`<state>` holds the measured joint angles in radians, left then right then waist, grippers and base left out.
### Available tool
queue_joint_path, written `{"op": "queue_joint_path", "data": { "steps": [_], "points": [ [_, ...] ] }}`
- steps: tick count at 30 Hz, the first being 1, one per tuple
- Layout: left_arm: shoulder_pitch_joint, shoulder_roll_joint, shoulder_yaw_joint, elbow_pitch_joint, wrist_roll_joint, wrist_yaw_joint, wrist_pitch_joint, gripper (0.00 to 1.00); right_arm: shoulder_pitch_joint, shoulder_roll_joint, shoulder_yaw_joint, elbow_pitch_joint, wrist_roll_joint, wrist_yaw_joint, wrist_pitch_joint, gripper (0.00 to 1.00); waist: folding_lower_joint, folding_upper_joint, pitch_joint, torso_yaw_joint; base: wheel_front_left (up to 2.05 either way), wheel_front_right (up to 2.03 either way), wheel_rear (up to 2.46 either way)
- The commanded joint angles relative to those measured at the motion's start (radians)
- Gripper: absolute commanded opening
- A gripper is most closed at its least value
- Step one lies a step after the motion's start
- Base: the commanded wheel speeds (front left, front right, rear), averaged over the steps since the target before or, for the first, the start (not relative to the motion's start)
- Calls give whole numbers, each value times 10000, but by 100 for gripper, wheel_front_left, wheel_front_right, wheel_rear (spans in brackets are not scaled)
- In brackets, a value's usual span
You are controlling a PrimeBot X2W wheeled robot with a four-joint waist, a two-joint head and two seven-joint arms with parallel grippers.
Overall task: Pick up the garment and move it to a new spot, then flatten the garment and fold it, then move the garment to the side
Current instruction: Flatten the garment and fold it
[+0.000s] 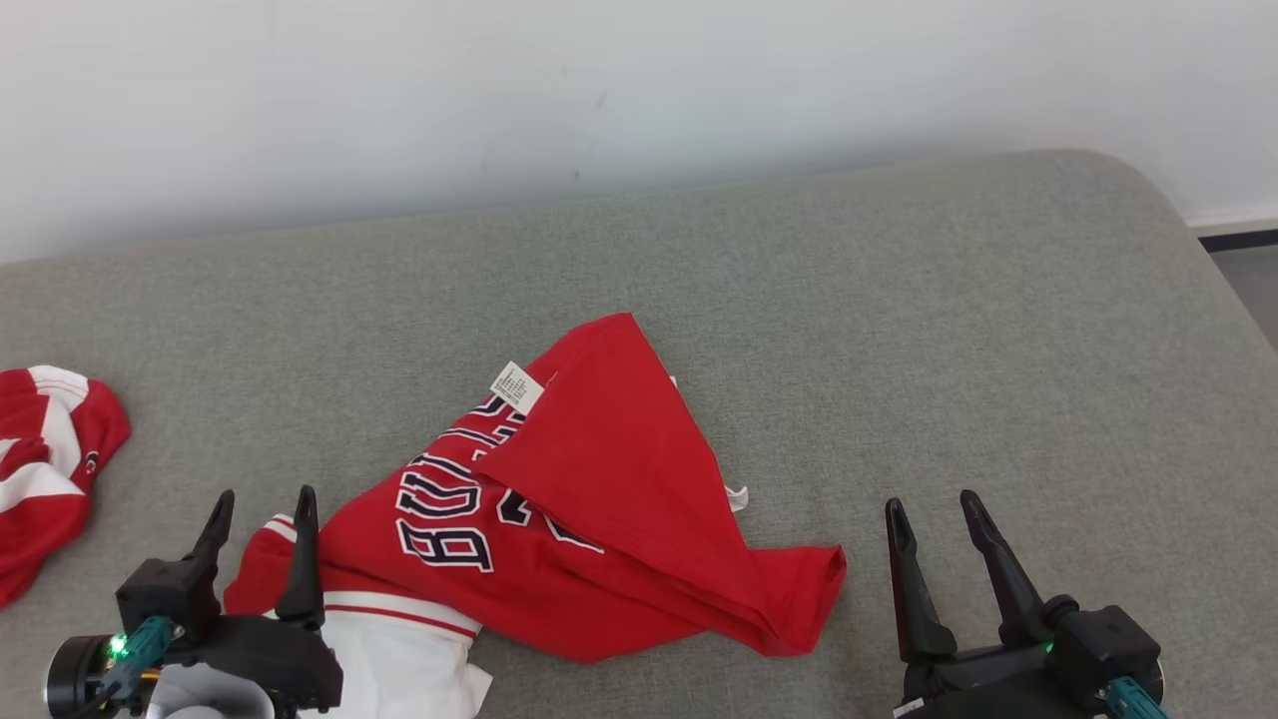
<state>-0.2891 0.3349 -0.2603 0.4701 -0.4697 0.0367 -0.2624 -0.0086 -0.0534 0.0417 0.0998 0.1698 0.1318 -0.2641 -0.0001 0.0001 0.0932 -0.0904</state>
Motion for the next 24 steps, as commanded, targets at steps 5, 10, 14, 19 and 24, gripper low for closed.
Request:
{"op": "queue_joint_path", "data": {
  "steps": [5,10,14,19,24],
  "points": [
    [792,-418,832,-1271,684,226,-33,100,117,-58,87,83,-49,-23,-2,100,1,-1,-233,232,0,0,0],
    [1710,-1001,1701,-2532,1373,229,-34,100,160,-128,190,186,-28,-23,-2,100,1,-1,-392,485,0,0,0],
    [2425,-1464,2177,-3164,1845,74,-34,100,202,-188,319,278,6,-23,-2,100,1,-1,-478,702,0,0,0],
    [3217,-2089,2751,-3570,2204,-100,-33,100,239,-228,378,377,20,-23,-2,100,1,-1,-533,906,0,0,0],
    [3637,-2496,3216,-3648,2451,-293,-35,100,221,-272,510,518,15,-23,-2,100,1,-1,-530,1056,0,0,0]
  ]
}}
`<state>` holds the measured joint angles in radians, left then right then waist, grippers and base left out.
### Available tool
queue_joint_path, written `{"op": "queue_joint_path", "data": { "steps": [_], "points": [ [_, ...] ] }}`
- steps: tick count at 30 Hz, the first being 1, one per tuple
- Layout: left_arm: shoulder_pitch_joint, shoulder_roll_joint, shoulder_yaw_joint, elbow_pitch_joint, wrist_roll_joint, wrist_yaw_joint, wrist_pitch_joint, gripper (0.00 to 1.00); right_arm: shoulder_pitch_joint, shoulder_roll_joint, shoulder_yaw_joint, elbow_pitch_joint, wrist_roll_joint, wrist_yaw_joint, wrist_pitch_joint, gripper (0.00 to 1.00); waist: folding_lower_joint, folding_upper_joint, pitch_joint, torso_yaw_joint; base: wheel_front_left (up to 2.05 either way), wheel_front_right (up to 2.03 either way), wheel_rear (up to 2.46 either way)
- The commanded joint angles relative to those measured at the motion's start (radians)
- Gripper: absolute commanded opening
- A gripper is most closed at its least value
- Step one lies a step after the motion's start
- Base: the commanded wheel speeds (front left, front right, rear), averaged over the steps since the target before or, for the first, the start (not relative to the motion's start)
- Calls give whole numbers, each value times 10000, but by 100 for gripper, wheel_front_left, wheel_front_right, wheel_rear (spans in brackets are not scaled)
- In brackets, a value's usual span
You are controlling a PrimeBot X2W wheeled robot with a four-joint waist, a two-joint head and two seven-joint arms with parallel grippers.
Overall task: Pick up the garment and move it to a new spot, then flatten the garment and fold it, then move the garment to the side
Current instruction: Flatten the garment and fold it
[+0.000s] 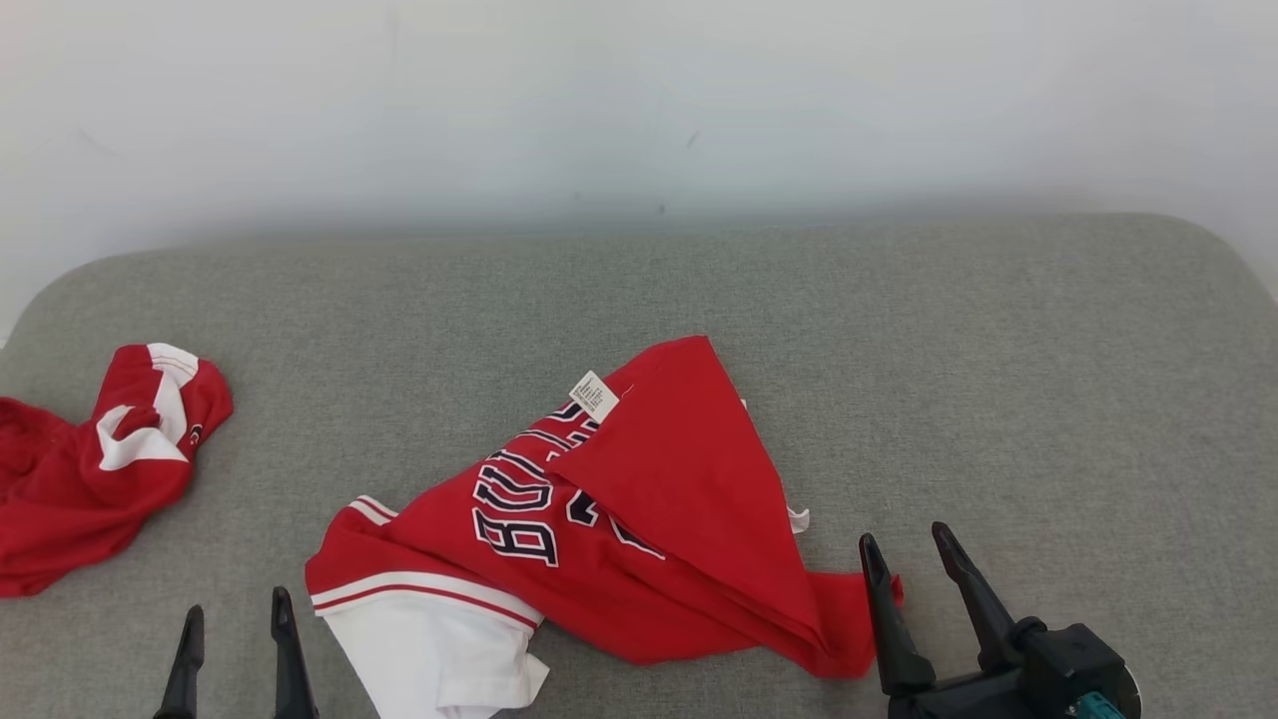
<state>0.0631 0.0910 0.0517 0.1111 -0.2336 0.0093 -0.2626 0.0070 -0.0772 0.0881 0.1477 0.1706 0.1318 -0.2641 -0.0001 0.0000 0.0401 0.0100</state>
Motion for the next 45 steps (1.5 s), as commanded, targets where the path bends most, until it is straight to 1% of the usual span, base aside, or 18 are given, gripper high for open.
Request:
{"op": "queue_joint_path", "data": {
  "steps": [1,7,11,15,19,23,28,29,33,34,35,36,37,41,45],
  "points": [
    [154,-113,151,-54,130,-87,-33,100,46,-47,63,82,2,-23,-2,100,1,0,3,84,0,0,0],
    [76,-309,288,31,429,-342,-32,100,-284,-253,507,566,-58,-23,-2,100,1,0,39,282,0,0,0],
    [-46,-355,271,78,489,-424,-32,100,-662,-378,881,927,-141,-23,-2,100,1,0,32,427,0,0,0],
    [-178,-394,127,131,576,-495,-32,100,-1444,-571,1590,1680,-175,-23,-2,100,1,0,52,696,0,0,0],
    [-299,-408,-147,163,524,-503,-32,100,-2489,-661,2305,2761,-137,-23,0,100,1,0,145,1096,0,0,0],
    [-403,-410,-513,205,235,-374,-32,100,-3552,-645,2877,3956,-92,-23,79,100,1,0,289,1566,0,0,0],
    [-531,-409,-954,293,48,-262,-32,100,-4656,-592,3363,5379,-115,-23,177,100,1,0,483,2179,0,0,0],
    [-594,-408,-1036,315,-45,-198,-32,100,-5001,-593,3489,5926,-84,-23,212,100,1,0,543,2387,0,0,0],
    [-628,-409,-1072,364,-151,-218,-32,100,-5512,-614,3666,7029,-145,-23,284,100,1,0,606,2672,0,0,0],
    [-628,-409,-1056,373,-159,-237,-34,100,-5618,-614,3681,7261,-182,-23,290,89,1,0,615,2714,0,0,0],
    [-634,-411,-1047,372,-179,-249,-32,100,-5750,-632,3678,7471,-274,-23,270,43,1,0,626,2746,0,0,0],
    [-637,-411,-1032,377,-186,-240,-32,100,-5865,-679,3713,7694,-413,-23,267,11,1,0,634,2765,0,0,0],
    [-639,-411,-1007,382,-199,-239,-32,100,-5925,-658,3712,7892,-418,-23,262,0,1,0,643,2775,0,0,0],
    [-603,-410,-877,353,-236,-223,-32,100,-6304,-538,3504,8065,-337,-23,65,0,1,0,652,2644,0,0,0],
    [-615,-410,-822,389,-237,-260,-32,100,-6496,-809,3074,7811,-183,-25,-9,0,1,0,574,2382,0,0,0]
  ]
}}
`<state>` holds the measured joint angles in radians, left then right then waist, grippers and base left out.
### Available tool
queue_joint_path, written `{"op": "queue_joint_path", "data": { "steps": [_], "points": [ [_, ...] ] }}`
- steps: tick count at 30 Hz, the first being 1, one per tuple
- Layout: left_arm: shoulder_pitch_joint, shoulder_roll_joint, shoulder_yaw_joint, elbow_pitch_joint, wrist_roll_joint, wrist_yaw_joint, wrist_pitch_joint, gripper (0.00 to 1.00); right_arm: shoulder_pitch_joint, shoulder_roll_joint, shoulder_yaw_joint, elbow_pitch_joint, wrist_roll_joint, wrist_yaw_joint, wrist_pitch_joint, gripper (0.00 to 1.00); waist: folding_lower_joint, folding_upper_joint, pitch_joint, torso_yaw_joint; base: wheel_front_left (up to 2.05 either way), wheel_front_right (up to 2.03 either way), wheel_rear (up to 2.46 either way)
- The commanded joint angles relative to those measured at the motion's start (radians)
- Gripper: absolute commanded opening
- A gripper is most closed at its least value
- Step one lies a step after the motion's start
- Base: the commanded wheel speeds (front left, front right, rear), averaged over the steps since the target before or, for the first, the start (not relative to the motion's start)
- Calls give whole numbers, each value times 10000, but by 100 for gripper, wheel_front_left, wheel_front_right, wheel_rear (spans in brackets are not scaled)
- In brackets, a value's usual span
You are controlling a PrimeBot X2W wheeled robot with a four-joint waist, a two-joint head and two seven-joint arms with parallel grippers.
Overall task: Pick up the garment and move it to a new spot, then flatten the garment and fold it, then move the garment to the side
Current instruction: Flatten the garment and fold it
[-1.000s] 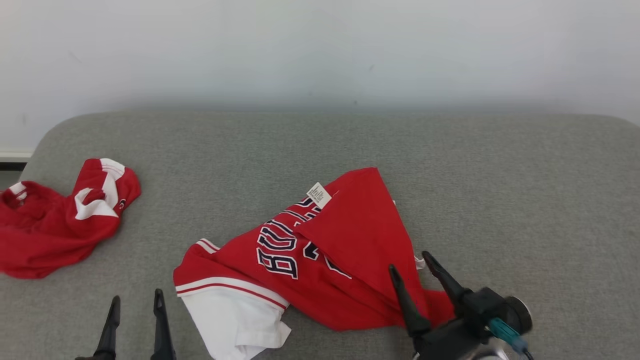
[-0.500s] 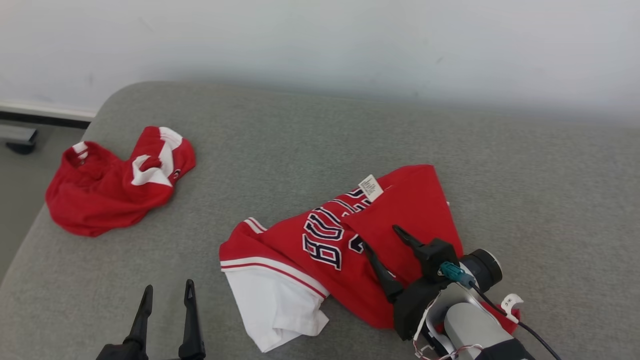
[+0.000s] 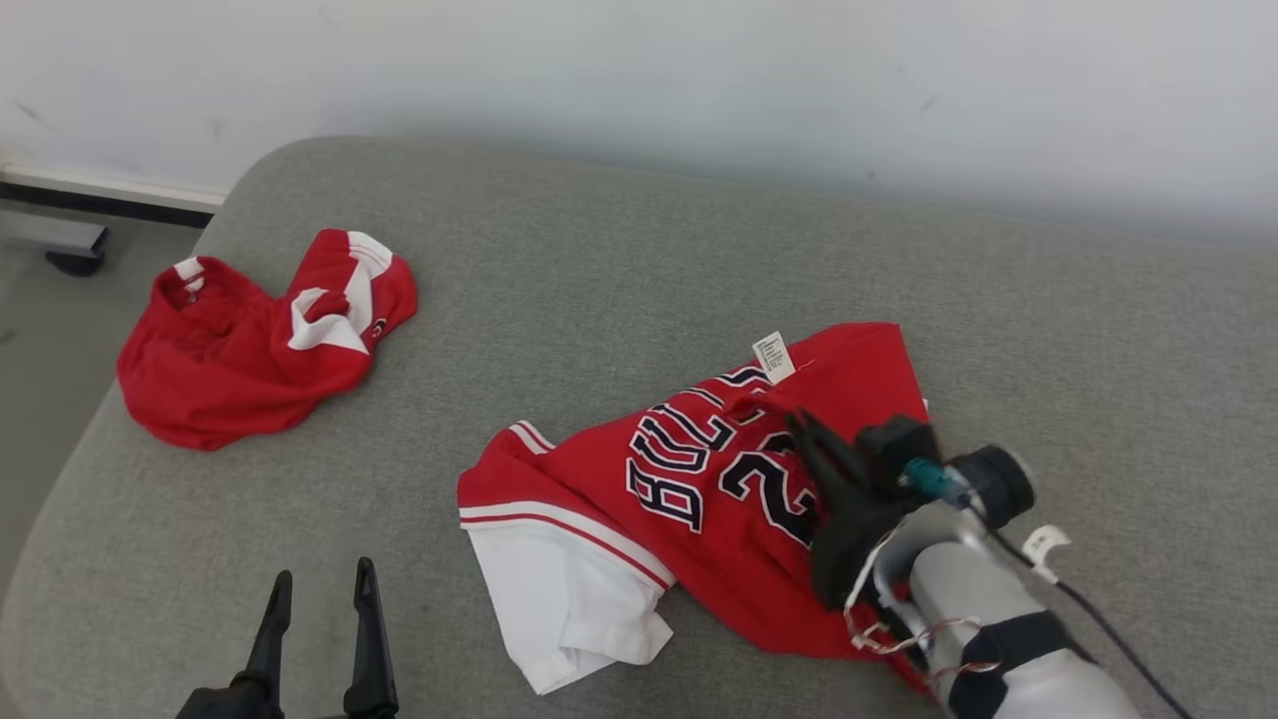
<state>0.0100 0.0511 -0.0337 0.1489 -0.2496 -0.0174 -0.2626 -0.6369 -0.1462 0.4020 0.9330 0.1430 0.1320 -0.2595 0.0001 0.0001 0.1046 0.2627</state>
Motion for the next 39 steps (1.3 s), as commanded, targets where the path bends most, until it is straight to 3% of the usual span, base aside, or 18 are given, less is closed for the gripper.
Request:
{"op": "queue_joint_path", "data": {
  "steps": [1,8,16,22,27,29,34,39],
  "points": [
    [-97,-11,37,6,-80,-2,-32,100,-105,-236,-228,-206,157,-27,-61,0,-1,-1,-85,-201,0,0,0],
    [-179,-12,-40,40,-110,-82,-32,100,-369,-1569,-1554,-971,647,-25,-64,0,-1,-1,-1,-489,0,0,0],
    [-390,-10,-146,114,-170,-161,-33,100,-1433,-2655,-1886,-574,977,-27,-49,0,-1,-1,411,-480,0,0,0],
    [-608,-12,-282,210,-211,-246,-34,100,-2555,-2912,-2156,237,894,-25,-39,0,-1,-1,712,-372,0,0,0],
    [-807,-12,-415,287,-213,-305,-33,100,-2963,-2719,-2487,650,422,-27,-58,0,-1,-1,882,-289,0,0,0],
    [-841,-12,-494,320,-198,-291,-34,100,-3073,-2648,-2589,800,167,-25,-64,100,-1,-1,894,-279,0,0,0],
    [-765,-11,-530,368,-168,-245,-33,100,-2810,-2465,-2942,868,14,-27,-64,100,-1,-1,685,-413,0,0,0],
    [-534,-9,-281,308,-5,-214,-33,100,-2089,-2298,-3461,-102,-29,-26,-59,100,-1,-1,361,-746,0,0,0]
  ]
}}
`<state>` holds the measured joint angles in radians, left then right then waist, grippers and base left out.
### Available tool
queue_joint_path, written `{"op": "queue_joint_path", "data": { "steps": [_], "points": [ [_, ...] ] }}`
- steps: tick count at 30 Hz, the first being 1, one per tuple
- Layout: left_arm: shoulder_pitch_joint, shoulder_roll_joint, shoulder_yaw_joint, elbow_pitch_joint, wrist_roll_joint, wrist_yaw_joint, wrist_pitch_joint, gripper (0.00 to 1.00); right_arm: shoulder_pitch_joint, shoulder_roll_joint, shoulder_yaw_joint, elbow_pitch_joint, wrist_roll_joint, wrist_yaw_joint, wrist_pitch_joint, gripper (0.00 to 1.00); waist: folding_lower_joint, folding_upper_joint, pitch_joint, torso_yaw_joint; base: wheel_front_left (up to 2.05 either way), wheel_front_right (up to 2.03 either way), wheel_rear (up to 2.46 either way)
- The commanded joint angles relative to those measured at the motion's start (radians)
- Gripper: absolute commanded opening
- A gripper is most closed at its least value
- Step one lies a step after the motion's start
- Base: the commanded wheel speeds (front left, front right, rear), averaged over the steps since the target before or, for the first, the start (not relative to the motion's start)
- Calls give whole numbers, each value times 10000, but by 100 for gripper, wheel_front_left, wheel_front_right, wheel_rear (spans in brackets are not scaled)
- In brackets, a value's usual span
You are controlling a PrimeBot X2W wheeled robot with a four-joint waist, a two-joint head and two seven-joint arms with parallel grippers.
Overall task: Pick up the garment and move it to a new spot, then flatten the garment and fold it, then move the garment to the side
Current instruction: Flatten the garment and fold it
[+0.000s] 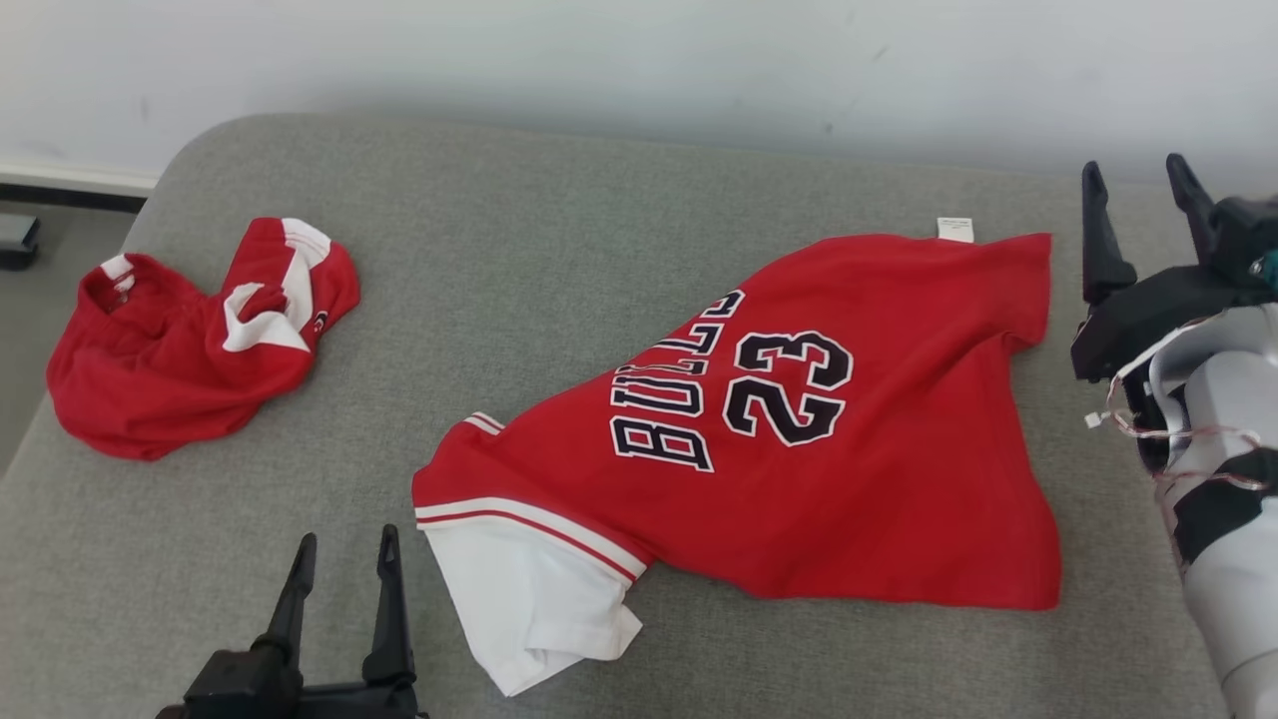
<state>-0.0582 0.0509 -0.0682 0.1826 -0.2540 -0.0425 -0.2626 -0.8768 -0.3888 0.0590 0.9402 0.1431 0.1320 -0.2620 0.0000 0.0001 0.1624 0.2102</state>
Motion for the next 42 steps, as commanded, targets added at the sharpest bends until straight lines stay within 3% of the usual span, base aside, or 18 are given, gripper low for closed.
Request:
{"op": "queue_joint_path", "data": {
  "steps": [1,13,23,33,42],
  "points": [
    [196,-6,133,-37,80,23,-33,100,499,155,-109,-460,-47,-26,-24,100,0,-1,-286,-295,0,0,0],
    [753,-8,1061,-211,505,-126,-33,100,3865,979,-574,-4443,165,-27,-20,100,0,-1,-965,-1246,0,0,0],
    [967,-6,1235,-372,565,-133,-33,100,6172,1755,-888,-6543,136,-26,-22,100,0,-1,-1077,-1644,0,0,0],
    [1340,-8,1392,-524,640,-97,-33,100,8473,2749,-978,-8083,155,-26,-22,100,0,-1,-1400,-1853,0,0,0],
    [1680,-8,1623,-543,975,-143,-33,100,9484,3163,-1281,-8383,20,-26,-23,100,0,-1,-1420,-1973,0,0,0]
  ]
}}
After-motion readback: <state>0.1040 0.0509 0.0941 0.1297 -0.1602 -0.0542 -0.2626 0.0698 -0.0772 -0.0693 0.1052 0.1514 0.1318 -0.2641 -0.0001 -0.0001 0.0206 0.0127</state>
